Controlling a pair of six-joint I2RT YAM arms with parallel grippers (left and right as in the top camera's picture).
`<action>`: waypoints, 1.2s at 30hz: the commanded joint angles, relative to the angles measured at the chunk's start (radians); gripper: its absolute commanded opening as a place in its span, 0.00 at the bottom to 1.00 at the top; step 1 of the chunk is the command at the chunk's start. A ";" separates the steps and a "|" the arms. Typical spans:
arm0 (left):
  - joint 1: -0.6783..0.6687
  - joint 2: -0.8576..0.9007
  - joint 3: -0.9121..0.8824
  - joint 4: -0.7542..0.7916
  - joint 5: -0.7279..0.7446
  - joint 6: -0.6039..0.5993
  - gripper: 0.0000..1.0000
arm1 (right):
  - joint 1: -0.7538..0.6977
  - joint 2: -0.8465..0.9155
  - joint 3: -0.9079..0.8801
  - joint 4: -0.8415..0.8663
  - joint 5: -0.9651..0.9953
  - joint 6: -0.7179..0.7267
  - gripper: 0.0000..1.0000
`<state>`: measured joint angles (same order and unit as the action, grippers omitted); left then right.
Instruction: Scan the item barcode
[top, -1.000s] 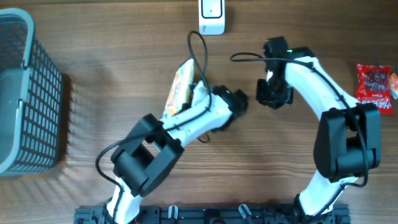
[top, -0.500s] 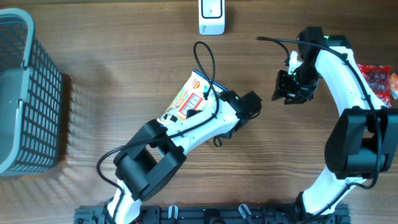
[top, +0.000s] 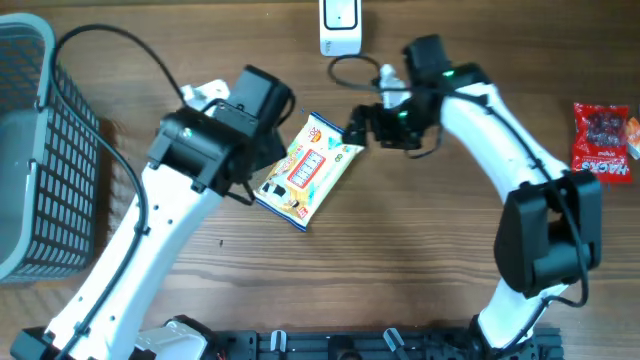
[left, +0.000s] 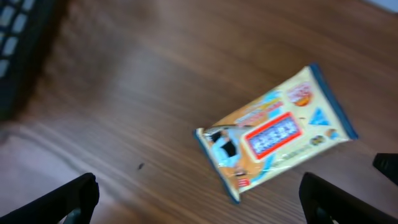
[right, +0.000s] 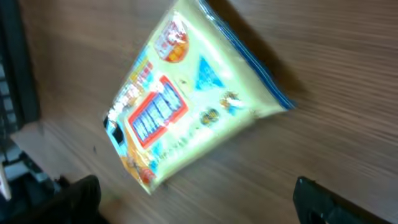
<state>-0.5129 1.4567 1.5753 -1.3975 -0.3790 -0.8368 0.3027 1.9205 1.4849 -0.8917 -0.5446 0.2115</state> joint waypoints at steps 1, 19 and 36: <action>0.027 0.006 -0.031 -0.005 -0.004 -0.013 1.00 | 0.072 0.013 -0.034 0.020 0.035 0.210 1.00; 0.341 0.063 -0.135 0.109 0.064 0.045 1.00 | 0.333 0.013 -0.323 0.276 0.013 0.746 1.00; 0.341 0.079 -0.136 0.107 0.065 0.097 1.00 | 0.421 0.133 -0.381 0.533 0.224 0.970 1.00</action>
<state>-0.1764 1.5280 1.4498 -1.2865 -0.3157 -0.7601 0.7132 1.9301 1.1336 -0.3679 -0.4446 1.1564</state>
